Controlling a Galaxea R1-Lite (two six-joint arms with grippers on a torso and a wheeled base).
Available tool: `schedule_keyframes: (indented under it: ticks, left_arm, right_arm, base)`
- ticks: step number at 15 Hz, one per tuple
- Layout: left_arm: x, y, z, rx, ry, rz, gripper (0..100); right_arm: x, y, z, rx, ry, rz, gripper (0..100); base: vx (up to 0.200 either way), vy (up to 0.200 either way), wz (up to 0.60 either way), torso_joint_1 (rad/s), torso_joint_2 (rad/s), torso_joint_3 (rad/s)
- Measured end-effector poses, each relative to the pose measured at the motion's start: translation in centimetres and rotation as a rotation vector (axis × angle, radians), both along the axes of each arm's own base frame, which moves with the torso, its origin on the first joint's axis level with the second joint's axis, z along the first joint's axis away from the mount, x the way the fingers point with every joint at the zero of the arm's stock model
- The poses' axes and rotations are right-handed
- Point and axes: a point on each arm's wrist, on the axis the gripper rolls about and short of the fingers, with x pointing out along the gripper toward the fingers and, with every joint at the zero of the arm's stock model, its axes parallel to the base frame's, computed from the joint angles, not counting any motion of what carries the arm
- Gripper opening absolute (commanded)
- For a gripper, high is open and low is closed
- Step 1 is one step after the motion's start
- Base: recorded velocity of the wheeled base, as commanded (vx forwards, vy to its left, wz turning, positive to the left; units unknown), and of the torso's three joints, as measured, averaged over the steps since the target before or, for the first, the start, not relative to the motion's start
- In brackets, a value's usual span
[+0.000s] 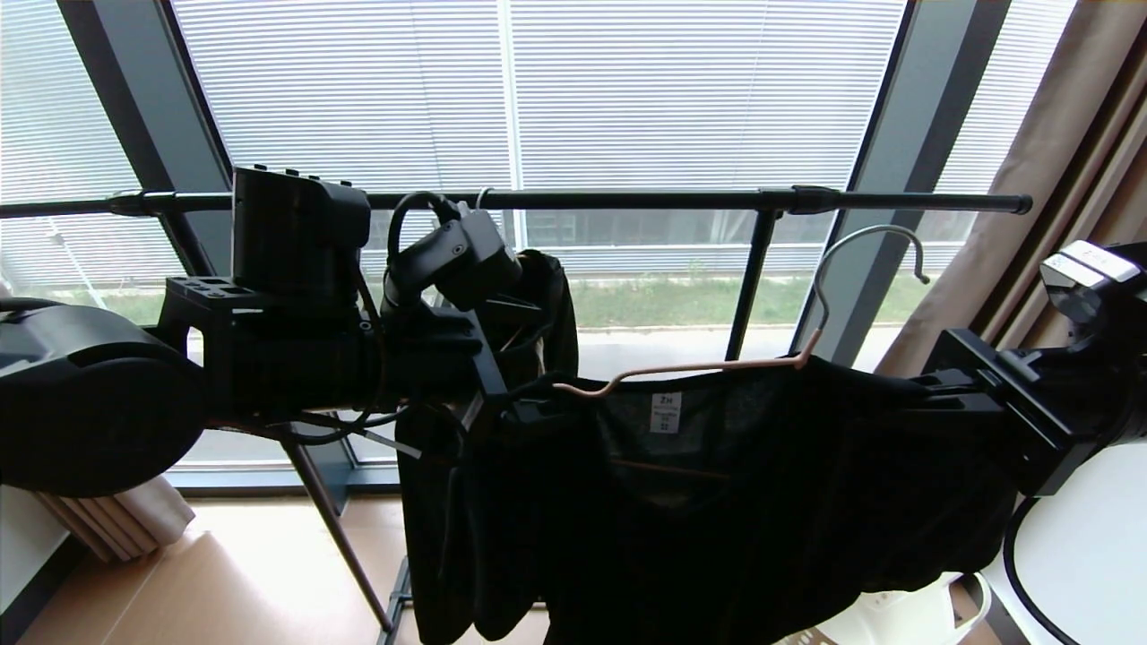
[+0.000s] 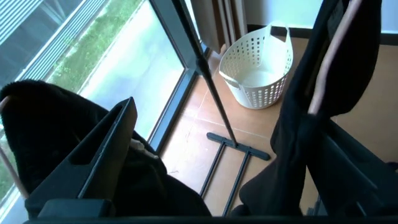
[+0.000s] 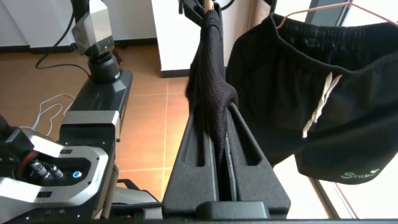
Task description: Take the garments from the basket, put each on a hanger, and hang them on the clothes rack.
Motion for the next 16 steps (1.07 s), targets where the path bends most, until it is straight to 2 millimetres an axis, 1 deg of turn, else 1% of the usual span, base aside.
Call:
schedule_keyframes:
  ticks: [3, 8, 9, 14, 16]
  left_arm:
    - [0.0, -1.0, -0.2, 0.002, 0.003, -0.026, 100]
    - [-0.8, -3.0, -0.7, 0.012, 0.016, -0.084, 100]
    - [-0.8, -3.1, -0.8, 0.015, 0.018, -0.084, 0]
    - [-1.0, -3.2, -1.4, 0.028, 0.038, -0.092, 0]
    - [-1.1, -3.2, -1.3, 0.026, 0.033, -0.093, 0]
  right_arm:
    - [0.1, 0.4, -0.1, -0.002, 0.001, 0.011, 0]
    - [0.2, 0.5, -0.1, -0.002, 0.003, 0.015, 0]
    - [0.2, 0.5, -0.1, -0.002, 0.003, 0.015, 0]
    - [0.2, 0.5, -0.1, 0.001, 0.001, 0.019, 0]
    - [0.3, 0.5, -0.1, 0.0, 0.003, 0.018, 0]
  base:
    - [0.0, 0.0, 0.0, 0.0, 0.0, 0.0]
    - [0.0, 0.0, 0.0, 0.0, 0.0, 0.0]
    - [0.0, 0.0, 0.0, 0.0, 0.0, 0.0]
    - [0.0, 0.0, 0.0, 0.0, 0.0, 0.0]
    - [0.0, 0.0, 0.0, 0.0, 0.0, 0.0]
